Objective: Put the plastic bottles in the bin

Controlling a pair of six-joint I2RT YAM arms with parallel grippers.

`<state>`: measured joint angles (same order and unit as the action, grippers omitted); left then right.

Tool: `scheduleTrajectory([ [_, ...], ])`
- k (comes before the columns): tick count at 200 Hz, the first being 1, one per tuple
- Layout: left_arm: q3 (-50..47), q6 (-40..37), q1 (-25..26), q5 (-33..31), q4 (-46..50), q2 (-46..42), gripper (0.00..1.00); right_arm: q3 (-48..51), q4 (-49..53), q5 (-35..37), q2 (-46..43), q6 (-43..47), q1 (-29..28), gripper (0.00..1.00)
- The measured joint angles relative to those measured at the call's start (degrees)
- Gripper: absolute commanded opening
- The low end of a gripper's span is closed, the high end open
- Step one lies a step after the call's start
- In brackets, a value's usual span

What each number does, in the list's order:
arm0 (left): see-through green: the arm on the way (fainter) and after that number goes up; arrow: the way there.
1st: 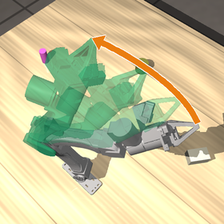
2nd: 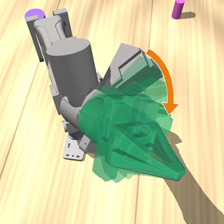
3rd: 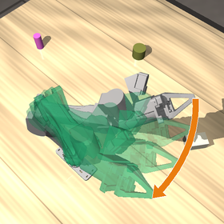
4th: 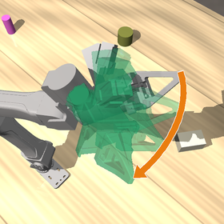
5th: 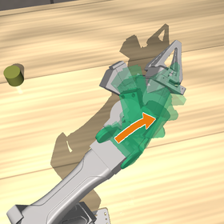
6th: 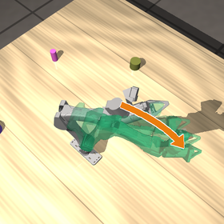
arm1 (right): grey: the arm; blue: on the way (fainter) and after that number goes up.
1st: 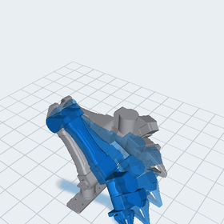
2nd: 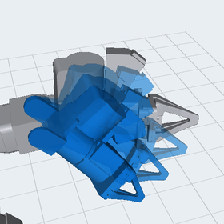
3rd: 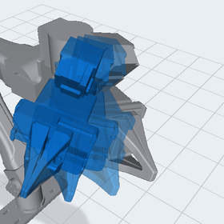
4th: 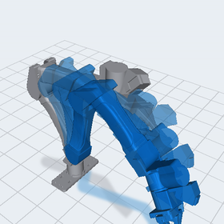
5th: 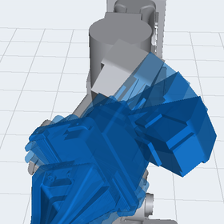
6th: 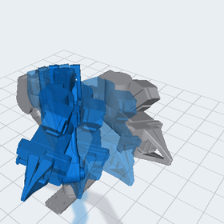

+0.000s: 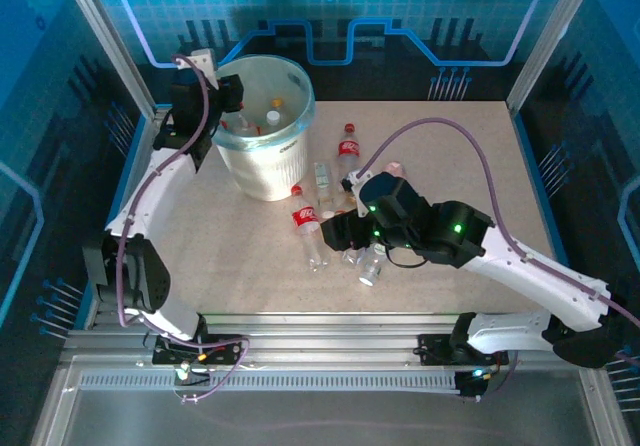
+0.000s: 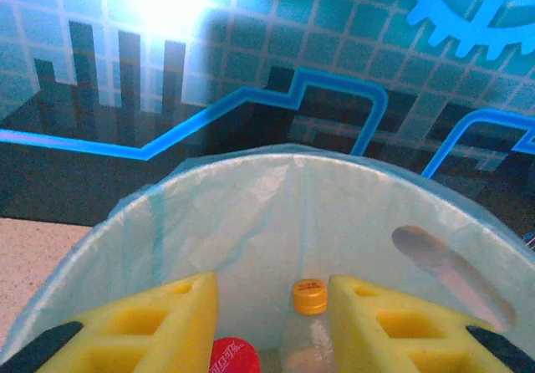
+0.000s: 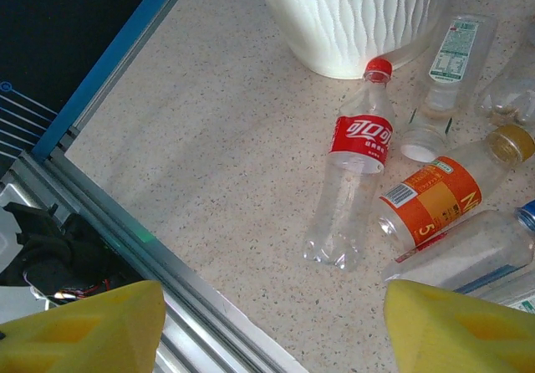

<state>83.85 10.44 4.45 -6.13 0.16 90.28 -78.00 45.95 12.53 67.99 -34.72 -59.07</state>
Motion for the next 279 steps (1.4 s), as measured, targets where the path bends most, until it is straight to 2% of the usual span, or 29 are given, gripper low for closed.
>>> scheduleTrajectory([
  [43,3.45,-0.11,0.0,1.66,2.1,-0.46,0.4,0.0,-0.02,-0.13,0.39,0.0,0.0,0.71],
  [87,11.23,-3.58,1.18,4.31,11.5,0.0,0.4,-0.55,1.2,-0.13,1.2,0.26,0.0,0.72],
  [108,13.64,-8.0,5.81,4.04,14.88,-1.38,0.41,-1.55,2.6,-0.11,2.4,0.61,0.26,0.72],
  [131,15.43,-13.05,14.78,2.95,20.7,-4.31,0.43,-1.62,3.65,-0.07,3.13,0.55,1.11,0.72],
  [149,15.3,-13.99,20.26,2.36,25.57,-7.76,0.43,-1.97,4.26,-0.07,4.46,0.17,1.51,0.75],
  [160,13.99,-13.38,21.97,1.95,28.11,-10.88,0.44,-2.93,4.81,-0.22,6.67,0.0,1.51,0.76],
  [183,8.2,-9.86,22.29,1.18,33.05,-18.64,0.46,-5.49,4.98,-0.63,13.35,-0.04,1.51,0.77],
  [241,-13.38,-1.7,22.29,-3.28,44.13,-35.28,0.48,-13.49,4.42,0.09,34.07,0.28,1.51,0.81],
  [279,-17.57,-0.63,22.29,-7.65,47.58,-42.07,0.49,-19.12,4.68,2.1,45.09,0.7,1.51,0.84],
])
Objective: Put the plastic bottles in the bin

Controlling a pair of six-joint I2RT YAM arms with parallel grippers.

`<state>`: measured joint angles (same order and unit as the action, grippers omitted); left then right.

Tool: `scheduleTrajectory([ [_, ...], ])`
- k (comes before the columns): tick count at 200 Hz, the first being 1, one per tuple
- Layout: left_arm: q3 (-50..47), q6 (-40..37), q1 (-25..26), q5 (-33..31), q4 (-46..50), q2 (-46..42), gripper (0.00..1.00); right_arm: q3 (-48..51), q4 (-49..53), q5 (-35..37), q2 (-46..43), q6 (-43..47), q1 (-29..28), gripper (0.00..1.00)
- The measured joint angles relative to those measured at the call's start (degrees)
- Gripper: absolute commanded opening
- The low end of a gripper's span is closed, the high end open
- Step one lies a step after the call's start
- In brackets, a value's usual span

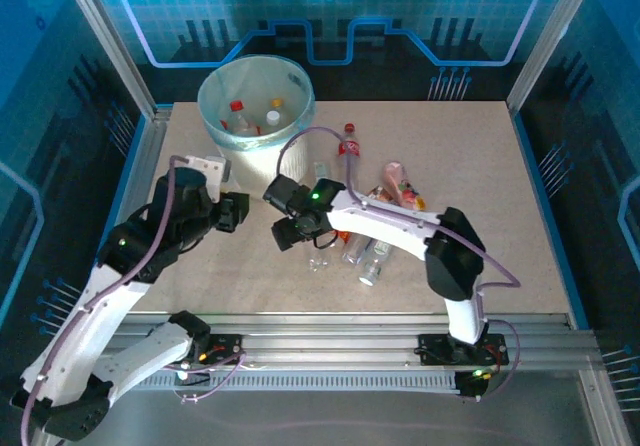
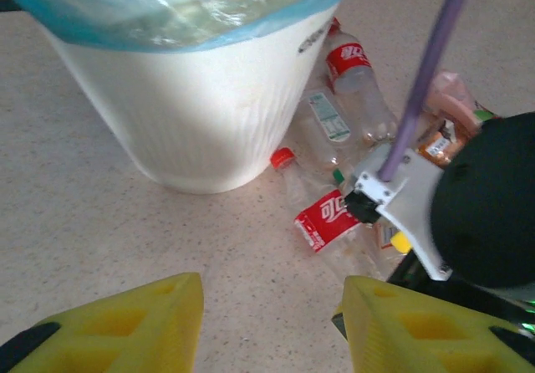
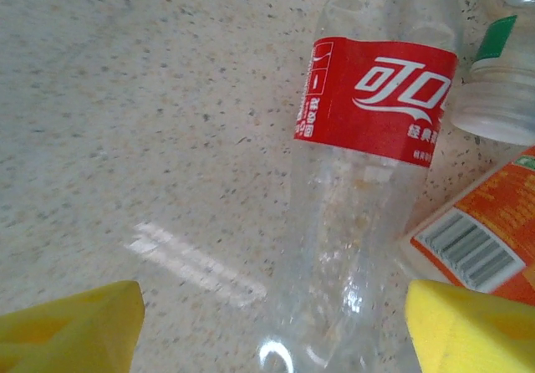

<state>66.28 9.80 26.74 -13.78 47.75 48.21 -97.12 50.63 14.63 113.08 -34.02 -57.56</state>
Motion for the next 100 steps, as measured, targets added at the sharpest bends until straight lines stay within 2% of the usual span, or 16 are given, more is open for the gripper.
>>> scheduleTrajectory([
  [37,0.0,-0.22,0.0,-3.56,-0.02,-3.43,0.51,-1.03,1.11,2.99,4.92,-0.02,0.0,0.84],
  [78,-0.02,-0.24,0.0,-4.46,-0.04,-3.93,0.51,-1.05,1.86,4.74,7.45,-0.07,0.0,0.84],
  [100,-0.07,-0.24,0.0,-4.46,-0.04,-3.93,0.51,-1.05,1.81,4.92,8.72,-0.02,0.0,0.79],
])
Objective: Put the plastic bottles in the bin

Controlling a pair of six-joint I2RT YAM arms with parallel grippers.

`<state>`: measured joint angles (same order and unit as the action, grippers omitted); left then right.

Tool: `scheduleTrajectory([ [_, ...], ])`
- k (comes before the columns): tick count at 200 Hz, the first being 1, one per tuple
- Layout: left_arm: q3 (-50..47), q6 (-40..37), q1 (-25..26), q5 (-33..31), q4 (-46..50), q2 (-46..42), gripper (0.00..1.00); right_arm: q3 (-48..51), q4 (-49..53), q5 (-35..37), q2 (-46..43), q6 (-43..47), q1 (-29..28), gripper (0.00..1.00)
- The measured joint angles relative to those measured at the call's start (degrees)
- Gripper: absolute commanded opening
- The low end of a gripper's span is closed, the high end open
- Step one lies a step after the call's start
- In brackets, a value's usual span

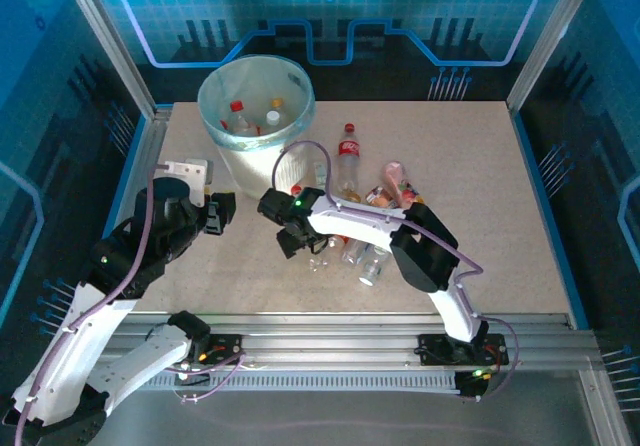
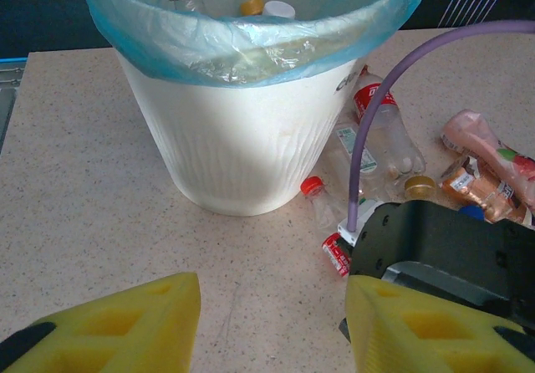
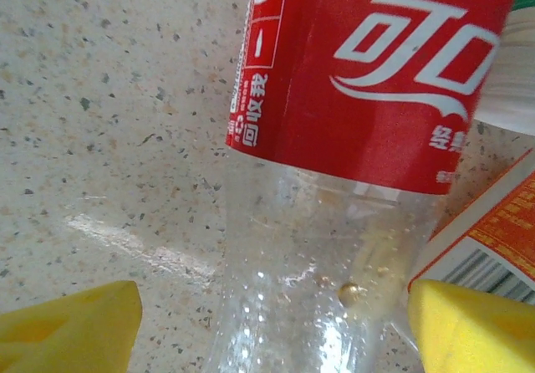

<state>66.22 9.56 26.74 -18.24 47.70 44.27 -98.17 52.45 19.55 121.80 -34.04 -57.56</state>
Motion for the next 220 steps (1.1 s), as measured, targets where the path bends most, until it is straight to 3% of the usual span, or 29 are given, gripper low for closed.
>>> scheduleTrajectory([
  [60,0.42,-0.02,0.0,0.02,0.55,-0.02,0.51,-0.07,-0.98,-0.26,2.1,0.46,-0.02,0.64],
  [105,4.37,0.0,0.0,0.28,2.01,-0.37,0.53,0.61,-1.9,-0.68,0.76,0.35,-0.59,0.59],
  [163,12.85,1.16,0.0,4.26,3.48,0.35,0.54,11.21,-4.59,-4.24,-13.97,-1.49,-6.32,0.57],
  [220,13.4,4.74,0.0,10.08,2.64,2.36,0.55,23.65,-6.49,-5.4,-30.91,-3.74,-9.18,0.55],
])
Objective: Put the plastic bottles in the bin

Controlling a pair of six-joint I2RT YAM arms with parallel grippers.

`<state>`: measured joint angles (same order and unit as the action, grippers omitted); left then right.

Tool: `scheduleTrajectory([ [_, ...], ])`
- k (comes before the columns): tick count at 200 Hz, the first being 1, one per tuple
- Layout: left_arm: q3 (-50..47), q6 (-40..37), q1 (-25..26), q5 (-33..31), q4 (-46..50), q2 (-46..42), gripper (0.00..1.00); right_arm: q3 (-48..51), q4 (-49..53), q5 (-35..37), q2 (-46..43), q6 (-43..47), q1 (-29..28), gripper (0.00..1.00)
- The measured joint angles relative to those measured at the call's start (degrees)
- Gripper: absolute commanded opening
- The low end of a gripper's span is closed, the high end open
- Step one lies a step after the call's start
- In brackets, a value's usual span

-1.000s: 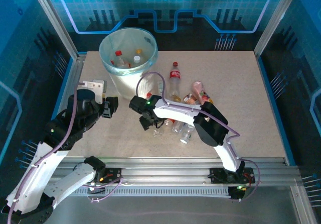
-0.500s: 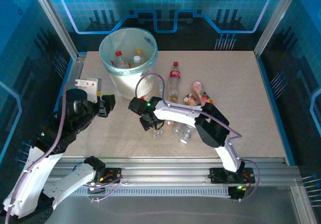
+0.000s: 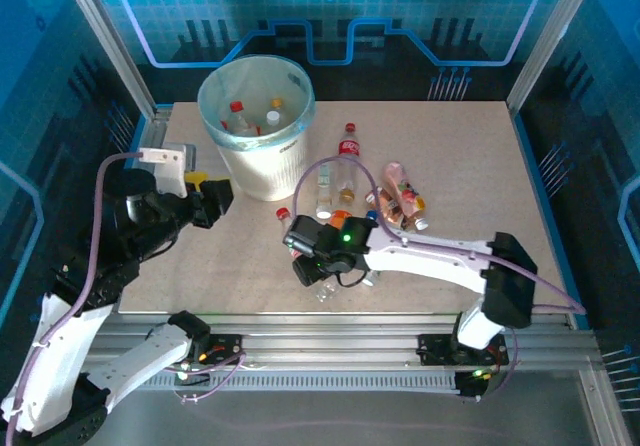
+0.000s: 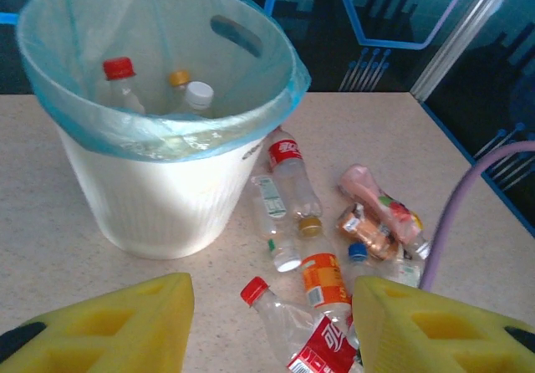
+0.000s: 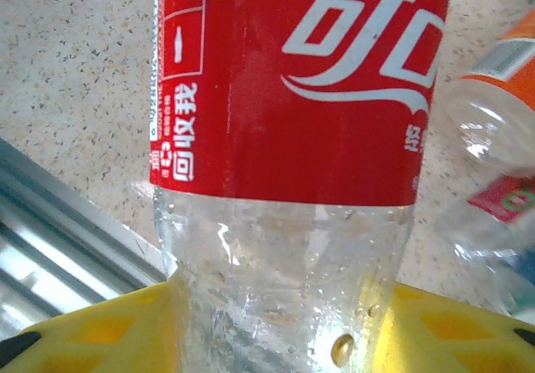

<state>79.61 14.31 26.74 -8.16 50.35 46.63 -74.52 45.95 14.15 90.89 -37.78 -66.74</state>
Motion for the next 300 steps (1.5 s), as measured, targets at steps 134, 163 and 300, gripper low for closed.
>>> scheduleTrajectory([
  [134,0.07,16.44,0.0,25.88,-11.8,13.81,0.59,11.21,-8.39,-0.22,-37.57,5.16,0.81,0.49],
  [163,0.04,20.11,0.02,31.52,-16.15,16.06,0.62,11.21,-10.67,-2.03,-38.6,6.38,0.81,0.49],
  [300,-3.02,22.58,1.14,36.94,-21.09,16.79,0.15,11.19,-15.41,-6.05,-35.19,7.45,0.37,0.59],
])
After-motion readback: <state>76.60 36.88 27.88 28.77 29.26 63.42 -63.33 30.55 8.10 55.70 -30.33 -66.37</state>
